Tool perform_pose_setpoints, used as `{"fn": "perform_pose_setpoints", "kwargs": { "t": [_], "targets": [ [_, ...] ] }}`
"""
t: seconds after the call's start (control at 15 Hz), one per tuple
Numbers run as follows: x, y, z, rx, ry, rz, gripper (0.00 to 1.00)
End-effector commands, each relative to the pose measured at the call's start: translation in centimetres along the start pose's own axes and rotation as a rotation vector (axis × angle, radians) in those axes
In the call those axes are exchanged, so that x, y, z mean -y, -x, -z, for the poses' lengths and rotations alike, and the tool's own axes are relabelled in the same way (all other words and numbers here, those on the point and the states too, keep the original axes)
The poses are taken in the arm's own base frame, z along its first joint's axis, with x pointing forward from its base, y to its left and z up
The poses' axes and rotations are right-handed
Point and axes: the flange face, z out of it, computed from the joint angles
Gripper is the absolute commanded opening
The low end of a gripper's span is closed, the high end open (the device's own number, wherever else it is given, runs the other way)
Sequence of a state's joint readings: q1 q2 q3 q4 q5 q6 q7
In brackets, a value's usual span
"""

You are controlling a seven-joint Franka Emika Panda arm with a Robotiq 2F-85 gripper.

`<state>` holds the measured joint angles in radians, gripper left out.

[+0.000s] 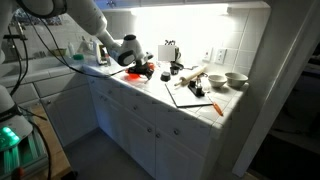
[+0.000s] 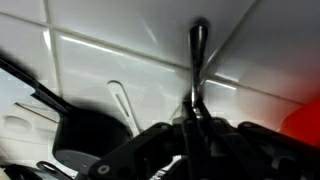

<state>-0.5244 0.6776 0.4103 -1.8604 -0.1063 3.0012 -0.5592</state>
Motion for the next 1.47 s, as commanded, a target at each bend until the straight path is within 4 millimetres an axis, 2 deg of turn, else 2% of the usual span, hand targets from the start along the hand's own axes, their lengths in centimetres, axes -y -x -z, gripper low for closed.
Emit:
{"fn": "perform_pose_setpoints", "kwargs": {
  "t": [0.0, 0.4, 0.73, 1.13, 1.4],
  "targets": [
    [-0.7, 0.1, -0.1, 0.018, -0.011, -0.005, 0.02],
    [-0.5, -0.3, 2.3, 0.052, 0.010, 0.001, 0.02],
    [-0.4, -1.6, 5.1, 0.069, 0.039, 0.060, 0.02],
    [1.9, -3.7, 7.2, 0.160, -0.045, 0.222, 0.02],
    [3.8, -5.0, 7.4, 0.219, -0.045, 0.327, 0.02]
  ]
}}
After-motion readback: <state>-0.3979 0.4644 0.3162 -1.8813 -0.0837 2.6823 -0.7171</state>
